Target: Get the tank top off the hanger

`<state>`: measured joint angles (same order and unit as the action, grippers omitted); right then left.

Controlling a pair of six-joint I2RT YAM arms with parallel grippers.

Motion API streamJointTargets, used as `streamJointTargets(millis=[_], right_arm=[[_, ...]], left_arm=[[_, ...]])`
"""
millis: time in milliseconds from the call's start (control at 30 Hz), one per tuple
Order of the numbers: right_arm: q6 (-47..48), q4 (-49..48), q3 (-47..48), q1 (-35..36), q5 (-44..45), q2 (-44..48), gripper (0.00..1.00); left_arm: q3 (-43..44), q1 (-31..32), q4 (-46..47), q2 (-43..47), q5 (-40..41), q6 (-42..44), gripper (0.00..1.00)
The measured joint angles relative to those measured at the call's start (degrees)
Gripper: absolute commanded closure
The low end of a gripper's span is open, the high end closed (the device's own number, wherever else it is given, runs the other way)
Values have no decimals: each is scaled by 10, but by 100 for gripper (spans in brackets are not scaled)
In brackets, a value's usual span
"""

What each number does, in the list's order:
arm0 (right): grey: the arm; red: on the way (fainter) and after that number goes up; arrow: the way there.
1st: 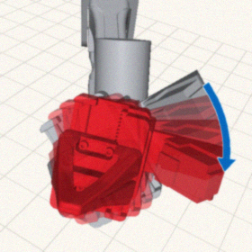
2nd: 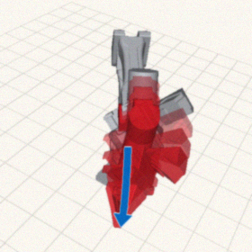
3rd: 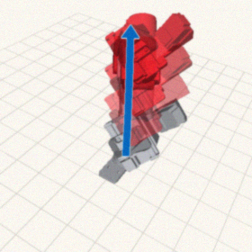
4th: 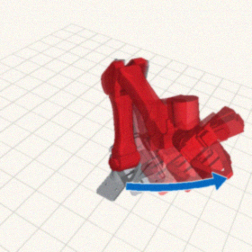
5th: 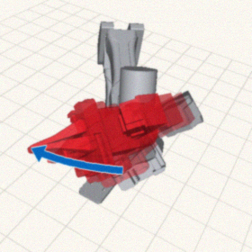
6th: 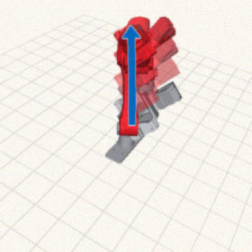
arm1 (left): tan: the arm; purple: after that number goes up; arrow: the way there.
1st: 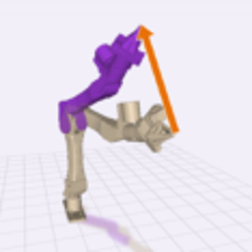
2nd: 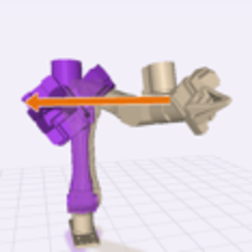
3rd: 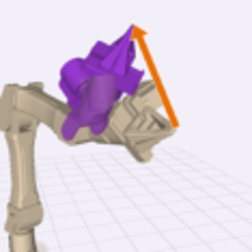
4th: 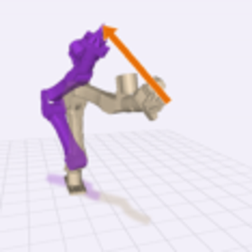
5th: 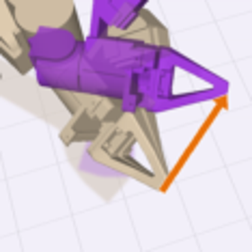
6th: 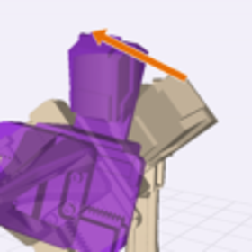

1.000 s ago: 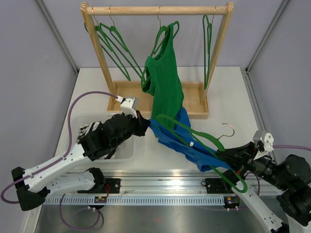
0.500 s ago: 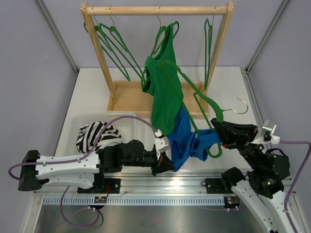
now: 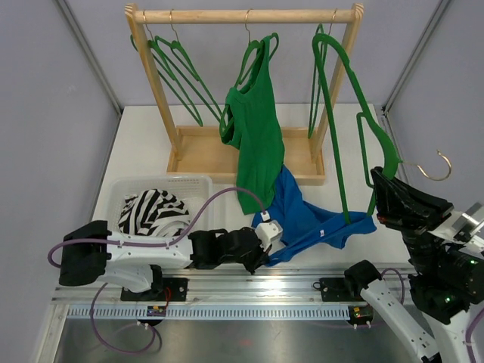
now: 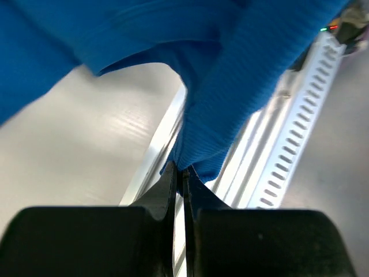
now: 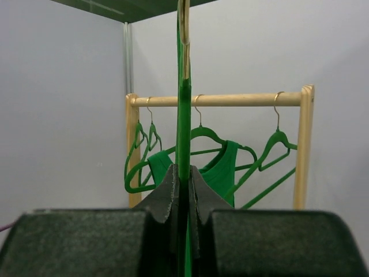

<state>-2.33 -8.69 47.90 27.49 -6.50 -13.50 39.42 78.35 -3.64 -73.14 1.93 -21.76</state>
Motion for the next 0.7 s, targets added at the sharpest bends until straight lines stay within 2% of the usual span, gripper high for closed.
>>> streamJointTargets(millis=[233,333,400,433,500,600,700], right_arm=[[-20,186,124,0,56,-50,100],[-47,295,195,1,86,-103,100],[-70,313,210,1,119,-121,100],[-79,301,196,1,127,-118,100],[-94,202,107,1,119,-76,100],[-129,15,-84,1,77,10,100],[-144,-45,-142,1,12,-6,100]], left_arm=[[33,0,-31,-30,65,-24,100],[47,1,-58,-15,101,-32,100],[47,1,-75,12,111,-32,100],[47,1,-78,27,103,-26,100],[45,0,-71,57,64,-12,100],[27,7,-35,109,-10,3,100],[13,12,-3,163,-50,5,100]])
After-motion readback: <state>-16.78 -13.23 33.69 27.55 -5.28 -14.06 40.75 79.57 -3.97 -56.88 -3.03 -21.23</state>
